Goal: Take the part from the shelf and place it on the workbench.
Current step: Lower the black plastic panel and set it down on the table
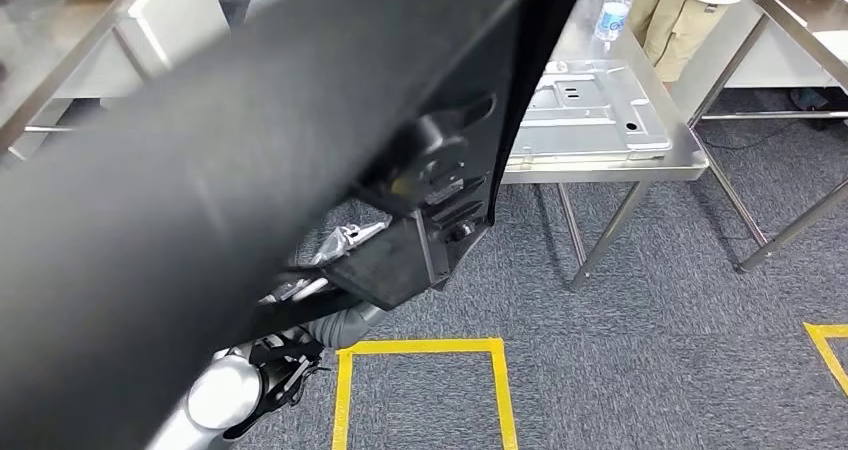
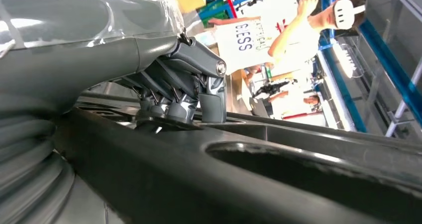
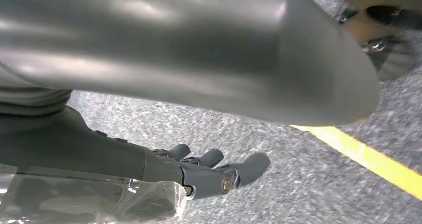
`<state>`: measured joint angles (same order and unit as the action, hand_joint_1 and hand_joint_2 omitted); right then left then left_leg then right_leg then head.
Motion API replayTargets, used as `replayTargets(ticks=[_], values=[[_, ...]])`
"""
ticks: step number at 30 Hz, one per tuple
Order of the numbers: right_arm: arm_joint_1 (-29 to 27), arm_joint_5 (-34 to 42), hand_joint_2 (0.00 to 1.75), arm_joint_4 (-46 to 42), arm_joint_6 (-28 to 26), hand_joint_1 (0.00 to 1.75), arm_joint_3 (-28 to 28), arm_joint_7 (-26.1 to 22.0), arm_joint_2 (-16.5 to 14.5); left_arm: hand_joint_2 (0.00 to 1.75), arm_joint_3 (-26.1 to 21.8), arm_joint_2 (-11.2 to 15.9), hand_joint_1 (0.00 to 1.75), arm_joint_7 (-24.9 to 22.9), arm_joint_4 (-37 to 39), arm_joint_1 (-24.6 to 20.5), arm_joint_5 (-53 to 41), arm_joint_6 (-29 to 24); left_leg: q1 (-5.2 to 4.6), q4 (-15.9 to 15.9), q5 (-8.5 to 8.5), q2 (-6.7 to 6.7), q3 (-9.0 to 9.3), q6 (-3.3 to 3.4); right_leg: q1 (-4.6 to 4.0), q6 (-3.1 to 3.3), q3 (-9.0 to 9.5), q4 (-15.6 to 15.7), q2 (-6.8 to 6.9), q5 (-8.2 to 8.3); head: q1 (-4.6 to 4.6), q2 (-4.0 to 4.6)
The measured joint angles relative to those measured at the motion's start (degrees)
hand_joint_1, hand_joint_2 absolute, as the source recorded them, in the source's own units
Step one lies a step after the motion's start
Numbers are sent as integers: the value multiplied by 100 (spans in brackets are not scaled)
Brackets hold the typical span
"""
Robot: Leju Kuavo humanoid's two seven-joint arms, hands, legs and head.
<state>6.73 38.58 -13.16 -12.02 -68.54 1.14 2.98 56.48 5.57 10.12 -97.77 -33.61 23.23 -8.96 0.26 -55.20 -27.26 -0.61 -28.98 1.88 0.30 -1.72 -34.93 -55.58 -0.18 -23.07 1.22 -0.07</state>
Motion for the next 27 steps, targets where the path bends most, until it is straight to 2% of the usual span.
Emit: replayTargets(ticks=[2,3,5,6,7,8,10,11,12,14,17,18,19,21,22,23,24,25,26,27], values=[[2,-1,0,1,-1,0,0,1,-4,175,-2,0,175,3,0,-7,-1,0,7,-238,-84,10,-93,-42,22,70,71,19,-1,-28,-12,0],[8,-2,0,1,-1,0,0,1,-4,175,-3,0,175,5,0,-12,-2,0,15,-539,-182,16,-259,-64,32,102,105,26,-2,-43,-20,0],[12,-1,0,1,-2,0,0,3,0,175,-2,0,175,9,1,-1,-1,0,25,-1363,-448,20,-759,-102,25,142,149,27,-4,-94,-37,1],[8,-1,0,1,-2,0,0,3,1,175,-2,1,175,9,1,14,-1,0,29,-1671,-530,20,-986,-116,21,148,176,27,-5,-122,-39,1],[2,0,0,1,-1,0,0,4,1,175,-1,1,175,9,1,27,0,0,29,-1784,-514,20,-1121,-121,17,149,212,26,-9,-152,-40,1],[-3,0,0,0,-1,0,0,4,-1,175,-1,1,175,9,1,34,0,0,27,-1658,-370,20,-1137,-118,15,146,260,26,-13,-186,-42,0],[-3,-2,0,0,0,0,0,4,-4,175,-1,1,175,9,1,31,0,0,13,-866,168,23,-895,-70,13,127,374,30,-21,-259,-44,1],[0,-2,0,0,0,0,0,4,-7,175,-1,0,175,9,1,26,0,-1,-7,-469,356,26,-761,-36,4,107,422,28,-24,-295,-45,1],[5,-2,0,1,0,0,0,4,-8,175,-1,0,175,9,1,20,0,-1,-26,-200,459,28,-657,-4,-3,80,448,28,-24,-328,-44,1],[9,-1,0,1,0,0,0,4,-11,175,-1,1,175,9,2,14,0,-2,-57,-66,463,28,-597,38,-10,13,470,33,-22,-380,-45,1],[17,0,0,1,-4,0,0,3,-8,175,-2,-4,175,9,1,5,-1,-2,-6,10,521,29,-501,114,-12,-77,451,-83,-8,-502,-37,1],[19,0,0,1,-7,0,0,3,-6,175,-2,-9,175,9,1,-2,-1,-2,16,39,520,34,-461,143,-8,-106,344,-315,-5,-613,-31,1],[18,0,0,0,-9,0,0,2,-6,175,-1,-13,175,9,1,-5,-1,-1,20,50,503,38,-432,165,8,-133,157,-673,-5,-756,-25,1],[8,0,0,0,-11,0,-1,3,-9,175,0,-17,175,9,2,1,0,-1,26,50,455,37,-391,189,41,-181,-334,-1459,-4,-985,-21,1],[3,0,0,0,-11,0,-1,4,-9,175,1,-17,175,9,2,9,0,-2,29,50,425,30,-362,186,58,-202,-503,-1652,-4,-968,-21,1],[-1,0,0,0,-11,0,-2,4,-8,175,2,-17,175,9,3,15,0,-2,35,49,391,21,-324,174,72,-217,-557,-1615,-4,-837,-20,1],[-2,0,0,0,-11,0,-2,4,-5,175,2,-17,175,9,4,19,0,-2,44,49,353,13,-272,156,87,-229,-489,-1344,-3,-604,-20,1],[-1,0,0,0,-11,0,-2,4,-1,175,2,-17,175,9,4,19,0,-2,53,49,309,7,-214,129,102,-239,-333,-917,-2,-324,-20,1],[0,0,0,0,-11,0,-1,4,1,175,2,-17,175,9,5,18,0,-2,49,46,262,3,-165,94,103,-242,-165,-498,-6,-114,-19,1],[2,1,0,0,-11,0,-1,4,2,175,2,-17,175,9,5,12,0,-2,42,43,220,0,-131,58,101,-224,-35,-181,-12,23,-20,1]])
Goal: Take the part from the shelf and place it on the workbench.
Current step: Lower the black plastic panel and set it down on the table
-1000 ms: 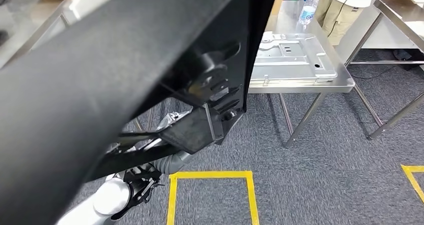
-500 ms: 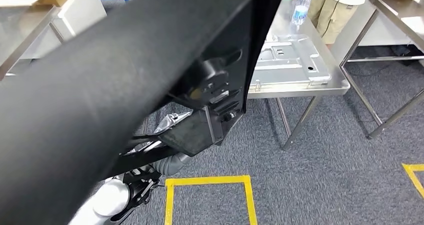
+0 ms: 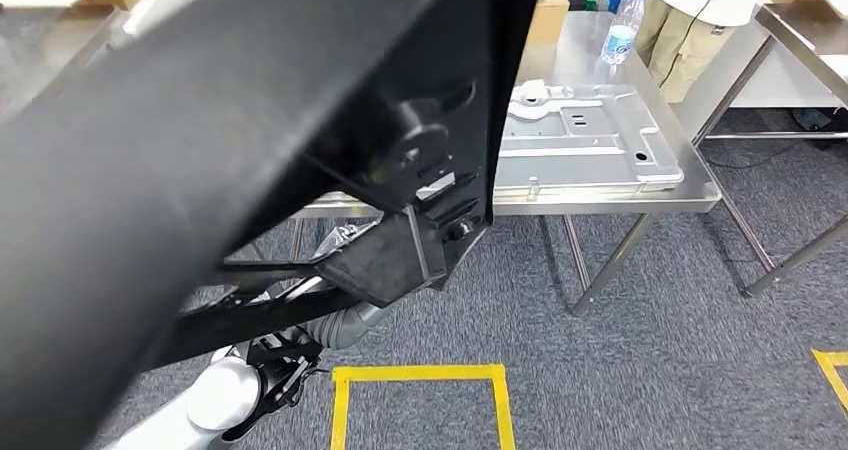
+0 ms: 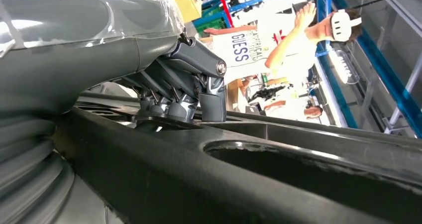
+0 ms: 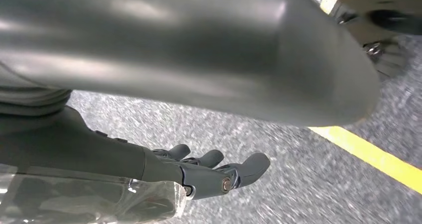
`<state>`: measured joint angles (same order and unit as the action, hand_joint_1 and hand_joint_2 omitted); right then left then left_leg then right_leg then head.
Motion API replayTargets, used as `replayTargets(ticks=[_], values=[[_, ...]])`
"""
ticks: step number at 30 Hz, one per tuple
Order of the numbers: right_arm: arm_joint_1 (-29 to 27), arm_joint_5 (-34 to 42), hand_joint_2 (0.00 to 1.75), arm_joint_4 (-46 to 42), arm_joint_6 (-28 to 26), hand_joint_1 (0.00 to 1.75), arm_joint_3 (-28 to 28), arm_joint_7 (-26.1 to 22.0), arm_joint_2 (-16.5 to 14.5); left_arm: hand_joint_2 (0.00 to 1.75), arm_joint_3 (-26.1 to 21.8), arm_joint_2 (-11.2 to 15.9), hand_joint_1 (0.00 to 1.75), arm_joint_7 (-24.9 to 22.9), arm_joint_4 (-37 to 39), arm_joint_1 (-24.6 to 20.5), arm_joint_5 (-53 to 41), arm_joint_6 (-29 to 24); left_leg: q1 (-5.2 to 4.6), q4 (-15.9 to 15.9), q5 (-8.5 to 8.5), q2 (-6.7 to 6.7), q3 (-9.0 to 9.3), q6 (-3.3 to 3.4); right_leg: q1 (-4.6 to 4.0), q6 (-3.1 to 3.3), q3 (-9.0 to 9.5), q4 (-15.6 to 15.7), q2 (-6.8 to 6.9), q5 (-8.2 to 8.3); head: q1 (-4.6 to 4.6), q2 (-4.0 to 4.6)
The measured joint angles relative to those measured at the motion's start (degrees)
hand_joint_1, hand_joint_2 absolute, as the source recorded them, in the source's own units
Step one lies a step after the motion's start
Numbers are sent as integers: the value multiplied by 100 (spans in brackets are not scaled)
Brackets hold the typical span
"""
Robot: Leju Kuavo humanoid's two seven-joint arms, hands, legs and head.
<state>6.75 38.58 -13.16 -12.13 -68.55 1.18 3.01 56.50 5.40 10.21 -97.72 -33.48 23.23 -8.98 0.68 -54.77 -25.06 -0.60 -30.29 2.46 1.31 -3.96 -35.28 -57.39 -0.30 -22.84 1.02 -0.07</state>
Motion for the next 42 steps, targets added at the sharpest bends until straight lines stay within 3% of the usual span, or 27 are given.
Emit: replayTargets(ticks=[1,5,7,9,10,11,12,14,16,18,21,22,24,25,26,27,29,31,33,36,37,40,41,42], values=[[1,1,0,0,0,0,1,0,-2,175,0,-1,175,-1,0,-5,0,1,-11,2,-35,-2,19,-36,-7,30,70,173,-6,44,-2,0],[2,5,0,0,-1,0,0,-1,-11,175,-1,-2,175,-2,-1,-19,0,1,14,-67,-151,4,11,-156,-23,206,114,229,-16,-19,-11,0],[4,9,0,0,-3,0,0,-2,-12,175,-2,-2,175,-1,-1,-23,0,1,31,-632,-411,14,-262,-198,-12,283,160,241,-13,-49,-28,0],[2,15,0,0,-4,0,1,-2,-10,175,-1,-2,175,0,-1,-11,0,1,30,-1495,-712,17,-745,-216,-25,322,202,238,-12,-96,-40,0],[0,17,0,0,-4,0,1,-3,-11,175,-1,-2,175,0,0,-2,0,2,28,-1763,-743,17,-933,-214,-34,328,230,237,-14,-123,-40,0],[-2,18,0,0,-4,0,0,-3,-13,175,0,-2,175,0,0,4,0,2,25,-1806,-659,17,-1017,-203,-41,328,268,237,-19,-153,-41,0],[-3,19,0,0,-4,0,0,-4,-15,175,0,-2,175,0,0,5,0,2,20,-1605,-462,17,-981,-182,-48,324,317,237,-25,-187,-41,0],[-1,20,0,0,-4,0,0,-7,-21,175,0,-2,175,1,1,-5,0,2,-14,-766,44,20,-673,-101,-60,302,427,239,-35,-262,-40,0],[7,27,0,0,-4,0,1,-9,-30,175,-1,-2,175,2,2,-21,0,2,-67,-178,280,22,-447,-14,-72,245,483,242,-32,-323,-39,0],[14,33,0,0,-4,0,1,-10,-39,175,-1,-2,175,2,2,-28,1,3,-103,-84,253,14,-417,43,-65,170,495,262,-15,-359,-40,0],[20,32,0,0,-5,0,1,-10,-48,175,-1,-14,175,4,2,-37,0,4,-51,28,257,-2,-285,114,-52,85,466,112,7,-478,-31,-1],[21,32,0,0,-5,0,1,-10,-48,175,0,-20,175,4,2,-40,1,4,-32,61,250,1,-228,138,-48,66,340,-153,9,-590,-24,-1],[12,32,0,0,-5,0,-1,-11,-51,175,4,-26,175,4,8,-41,2,4,-44,69,197,10,-155,176,-36,32,-114,-941,9,-860,-14,0],[6,32,0,0,-5,0,-1,-11,-52,175,7,-26,175,4,13,-38,2,4,-51,67,164,9,-121,182,-32,18,-333,-1254,10,-913,-13,0],[0,32,0,0,-5,0,-2,-11,-54,175,10,-26,175,4,17,-35,2,4,-57,66,128,7,-83,183,-29,10,-468,-1374,10,-858,-12,0],[-4,32,0,0,-6,0,-2,-11,-53,175,13,-26,175,4,19,-33,2,4,-61,65,89,1,-34,179,-28,11,-487,-1257,10,-678,-12,0],[-4,32,0,0,-7,0,-1,-17,-49,175,15,-27,175,4,20,-33,3,4,-68,69,3,-5,81,158,-36,51,-236,-479,10,-142,-11,0],[2,31,0,0,-8,0,-1,-25,-36,175,15,-30,175,5,20,-42,14,4,-89,67,-77,-8,151,106,-72,116,31,173,7,138,-13,0],[8,31,0,0,-9,0,-1,-26,-26,175,16,-32,175,5,21,-47,25,5,-95,75,-125,-6,167,43,-112,171,93,304,1,110,-14,0],[6,30,0,-1,-9,0,-1,-27,-38,175,11,-44,175,6,21,-57,32,6,-88,-73,-255,5,118,-48,-62,241,151,358,2,82,-19,-1],[8,29,0,-1,-9,0,-1,-28,-42,175,10,-46,175,7,21,-63,33,6,-78,-339,-383,8,-11,-82,-38,266,183,379,5,70,-26,-1],[11,28,0,0,-9,0,1,-28,-40,175,10,-46,175,9,22,-48,33,6,-17,-1570,-804,12,-716,-162,-28,304,245,382,7,0,-42,0],[6,28,0,0,-9,0,0,-28,-43,175,11,-46,175,9,22,-36,33,6,1,-1766,-794,13,-872,-182,-24,297,273,380,4,-27,-43,0],[1,28,0,0,-9,0,-1,-28,-46,175,11,-46,175,9,22,-29,34,6,17,-1698,-650,15,-901,-200,-17,282,313,380,-1,-57,-43,0]])
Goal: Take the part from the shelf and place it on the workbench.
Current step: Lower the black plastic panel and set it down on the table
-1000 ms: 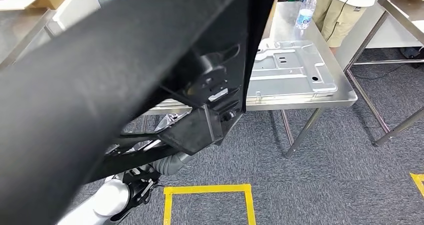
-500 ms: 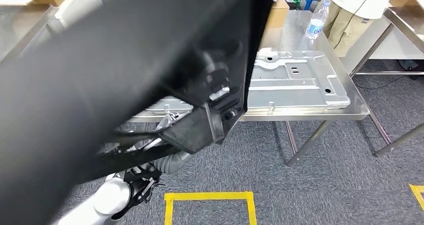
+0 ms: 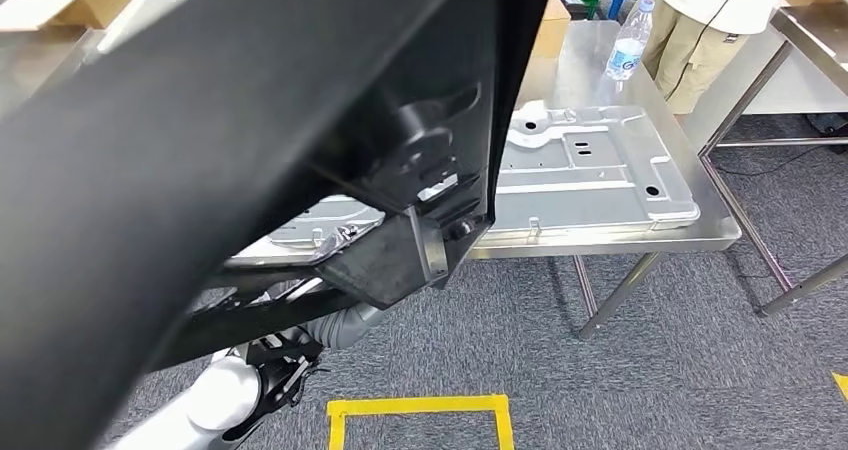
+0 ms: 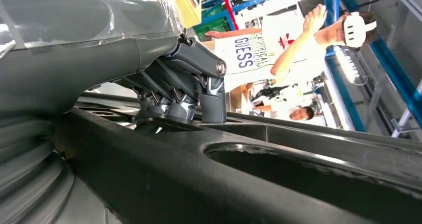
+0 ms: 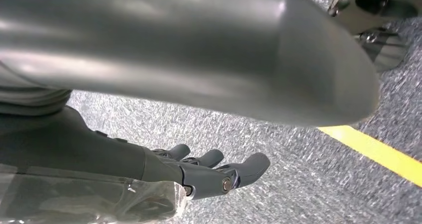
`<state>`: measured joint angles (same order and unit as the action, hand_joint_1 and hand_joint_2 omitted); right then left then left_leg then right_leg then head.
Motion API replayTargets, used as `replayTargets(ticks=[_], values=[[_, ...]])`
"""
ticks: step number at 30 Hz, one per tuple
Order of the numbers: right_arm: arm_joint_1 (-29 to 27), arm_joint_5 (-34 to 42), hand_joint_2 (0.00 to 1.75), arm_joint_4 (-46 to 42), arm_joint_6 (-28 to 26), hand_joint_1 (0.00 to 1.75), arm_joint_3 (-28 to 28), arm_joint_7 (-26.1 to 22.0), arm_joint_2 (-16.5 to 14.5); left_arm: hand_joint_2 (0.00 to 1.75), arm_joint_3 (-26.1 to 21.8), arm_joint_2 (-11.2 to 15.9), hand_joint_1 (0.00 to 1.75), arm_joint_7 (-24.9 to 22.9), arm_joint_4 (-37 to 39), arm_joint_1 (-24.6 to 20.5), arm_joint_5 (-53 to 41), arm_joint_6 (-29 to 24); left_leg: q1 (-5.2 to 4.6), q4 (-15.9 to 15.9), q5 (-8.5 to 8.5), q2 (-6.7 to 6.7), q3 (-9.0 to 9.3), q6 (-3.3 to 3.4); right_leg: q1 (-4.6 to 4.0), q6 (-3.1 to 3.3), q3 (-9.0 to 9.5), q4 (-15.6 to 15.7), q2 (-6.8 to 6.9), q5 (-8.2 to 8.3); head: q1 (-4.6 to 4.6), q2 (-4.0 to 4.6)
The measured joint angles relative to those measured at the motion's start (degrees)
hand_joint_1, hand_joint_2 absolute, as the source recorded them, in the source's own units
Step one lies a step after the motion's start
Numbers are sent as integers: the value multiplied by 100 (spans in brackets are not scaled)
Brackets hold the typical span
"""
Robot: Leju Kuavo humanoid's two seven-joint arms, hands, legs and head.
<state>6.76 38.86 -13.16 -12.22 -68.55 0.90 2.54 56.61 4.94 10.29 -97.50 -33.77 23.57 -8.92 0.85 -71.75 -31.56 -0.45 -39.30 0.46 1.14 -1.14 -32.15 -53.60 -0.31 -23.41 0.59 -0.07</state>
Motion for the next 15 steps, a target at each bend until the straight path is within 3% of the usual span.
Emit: replayTargets(ticks=[2,4,5,9,11,13,14,15], values=[[-2,-1,0,0,0,0,-1,0,-7,175,0,0,175,0,0,0,0,0,29,724,516,11,235,-26,18,-52,98,-2,-13,-70,-1,0],[5,-2,0,0,0,0,1,0,-7,175,0,0,175,0,1,-6,-1,1,30,1455,841,12,533,-3,3,-125,163,-16,-25,-142,1,0],[8,-2,0,0,0,0,1,0,-5,175,0,0,175,0,2,-7,-1,1,22,1624,880,7,602,32,-8,-157,174,-19,-28,-167,8,0],[14,-2,0,0,0,0,1,0,-5,175,-1,-4,175,1,2,-16,1,2,-7,1671,826,-12,649,212,25,-255,148,-133,-18,-278,30,0],[13,-2,0,0,0,0,1,0,-6,175,-1,-10,175,2,2,-21,1,2,0,1681,794,-2,705,283,31,-282,-136,-713,-6,-540,38,0],[5,-2,0,0,0,0,-1,0,-8,175,2,-13,175,2,2,-12,1,2,-16,1680,747,2,751,330,27,-288,-635,-1573,-5,-818,44,0],[0,-2,0,0,0,0,-1,0,-8,175,3,-13,175,2,2,-7,1,2,-23,1679,720,-3,778,342,26,-286,-820,-1828,-5,-837,44,0],[-4,-2,0,0,0,0,-1,0,-9,175,5,-13,175,2,2,-2,1,3,-29,1679,690,-12,814,343,25,-277,-894,-1848,-5,-733,44,0]])
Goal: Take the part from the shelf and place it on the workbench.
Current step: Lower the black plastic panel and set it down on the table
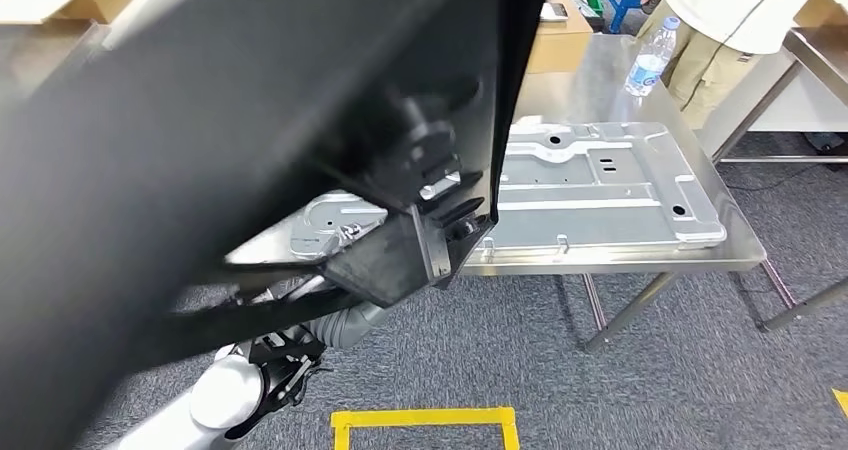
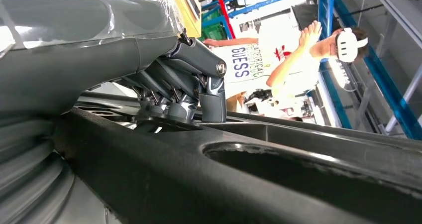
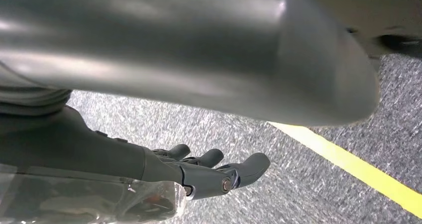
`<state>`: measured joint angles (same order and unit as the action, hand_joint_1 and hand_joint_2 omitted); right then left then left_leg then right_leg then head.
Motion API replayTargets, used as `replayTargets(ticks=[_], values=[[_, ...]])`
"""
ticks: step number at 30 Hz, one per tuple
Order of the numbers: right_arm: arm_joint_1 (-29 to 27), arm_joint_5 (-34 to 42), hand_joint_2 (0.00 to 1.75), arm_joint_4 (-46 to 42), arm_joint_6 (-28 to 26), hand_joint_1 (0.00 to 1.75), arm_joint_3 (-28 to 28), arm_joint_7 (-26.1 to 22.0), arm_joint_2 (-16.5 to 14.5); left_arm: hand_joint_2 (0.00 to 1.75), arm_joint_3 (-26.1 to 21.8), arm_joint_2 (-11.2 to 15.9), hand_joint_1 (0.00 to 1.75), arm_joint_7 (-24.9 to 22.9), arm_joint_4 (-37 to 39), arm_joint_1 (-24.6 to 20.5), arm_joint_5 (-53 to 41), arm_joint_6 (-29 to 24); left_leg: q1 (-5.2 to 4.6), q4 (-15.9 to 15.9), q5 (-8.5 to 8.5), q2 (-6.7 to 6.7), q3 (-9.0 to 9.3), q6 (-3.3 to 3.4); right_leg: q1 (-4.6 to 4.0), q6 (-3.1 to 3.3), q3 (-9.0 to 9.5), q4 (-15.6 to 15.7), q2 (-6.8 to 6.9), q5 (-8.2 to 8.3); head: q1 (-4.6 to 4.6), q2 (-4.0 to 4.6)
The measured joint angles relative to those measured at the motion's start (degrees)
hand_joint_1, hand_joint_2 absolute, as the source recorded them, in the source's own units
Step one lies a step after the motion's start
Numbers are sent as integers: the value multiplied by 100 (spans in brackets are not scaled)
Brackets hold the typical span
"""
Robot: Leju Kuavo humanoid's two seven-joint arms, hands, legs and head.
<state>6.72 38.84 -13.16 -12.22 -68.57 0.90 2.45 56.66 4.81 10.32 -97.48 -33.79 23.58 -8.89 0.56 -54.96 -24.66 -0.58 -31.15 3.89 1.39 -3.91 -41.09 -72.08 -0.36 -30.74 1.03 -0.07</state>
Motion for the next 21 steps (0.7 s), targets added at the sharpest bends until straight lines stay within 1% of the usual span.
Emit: replayTargets(ticks=[1,2,3,4,5,6,8,9,10,11,12,13,14,15,16,17,18,19,20,21], values=[[-2,1,0,0,0,0,0,0,1,175,1,0,175,0,0,1,0,1,-3,0,-34,-11,46,-6,-2,16,51,232,0,212,0,0],[-1,1,0,0,0,0,0,0,3,175,2,0,175,0,0,1,0,1,-5,1,-72,-22,98,-18,-8,43,201,645,0,487,0,0],[0,2,0,0,0,0,0,1,9,175,2,0,175,0,0,1,0,1,-14,1,-112,-29,144,-39,-24,75,377,1071,-1,702,-1,0],[3,2,0,0,0,0,0,1,16,175,2,0,175,0,1,-1,0,1,-24,-1,-148,-36,173,-66,-43,103,521,1419,-2,840,-2,0],[7,2,0,0,1,0,0,1,21,175,2,-1,175,0,1,-4,0,1,-31,0,-176,-37,186,-94,-63,127,604,1624,-3,891,-2,0],[10,2,0,0,1,0,0,2,25,175,2,-1,175,0,2,-5,1,2,-36,6,-197,-38,188,-124,-82,145,627,1684,-4,861,-3,0],[10,3,0,-1,2,0,0,1,19,175,1,-4,175,0,1,-10,1,4,-31,21,-238,-33,200,-185,-69,182,642,1717,-5,833,-2,-1],[7,3,0,-1,2,0,0,1,14,175,1,-6,175,0,1,-15,0,4,-27,-38,-286,-28,184,-219,-52,212,668,1732,-3,817,-10,-1],[7,3,0,-1,1,0,0,1,10,175,-1,-8,175,1,0,-23,-1,4,-24,-220,-378,-22,104,-252,-33,242,701,1750,-1,803,-22,-1],[9,3,0,-1,1,0,0,0,7,175,-1,-9,175,2,0,-25,-1,4,-11,-535,-512,-17,-57,-279,-22,270,733,1761,2,785,-35,-1],[12,4,0,0,0,0,0,0,10,175,-1,-8,175,3,0,-23,-1,4,-6,-963,-669,-14,-292,-305,-24,296,753,1761,4,760,-49,0],[13,4,0,0,1,0,0,1,13,175,-1,-8,175,4,1,-11,0,4,1,-1397,-801,-12,-555,-324,-26,309,772,1760,4,737,-55,0],[9,4,0,0,1,0,0,1,12,175,0,-7,175,4,1,3,0,4,6,-1700,-847,-11,-766,-339,-29,313,797,1759,3,711,-56,0],[3,4,0,0,2,0,0,1,11,175,1,-7,175,4,2,13,0,4,8,-1789,-775,-10,-876,-347,-30,309,831,1758,1,682,-57,0],[-1,4,0,0,2,0,0,1,8,175,1,-7,175,4,2,15,0,4,10,-1628,-585,-8,-863,-348,-30,300,877,1758,-5,651,-58,0],[-2,4,0,0,2,0,0,1,5,175,2,-7,175,4,2,13,0,4,12,-1260,-316,-3,-743,-339,-29,287,931,1758,-10,616,-58,0],[0,4,0,0,2,0,0,1,3,175,2,-7,175,4,2,10,0,4,10,-818,-59,6,-585,-319,-32,266,981,1758,-16,580,-60,0],[5,5,0,0,2,0,0,2,2,175,2,-7,175,4,2,3,0,5,2,-434,108,12,-429,-289,-45,239,1015,1753,-22,543,-61,0],[8,5,0,0,2,0,0,3,2,175,3,-7,175,4,2,0,0,7,-6,-184,192,16,-325,-255,-59,213,1035,1752,-25,514,-56,0],[10,6,0,0,2,0,0,5,3,175,4,-7,175,4,2,-2,1,9,-19,-74,192,14,-277,-218,-70,184,1042,1754,-27,492,-50,0]])
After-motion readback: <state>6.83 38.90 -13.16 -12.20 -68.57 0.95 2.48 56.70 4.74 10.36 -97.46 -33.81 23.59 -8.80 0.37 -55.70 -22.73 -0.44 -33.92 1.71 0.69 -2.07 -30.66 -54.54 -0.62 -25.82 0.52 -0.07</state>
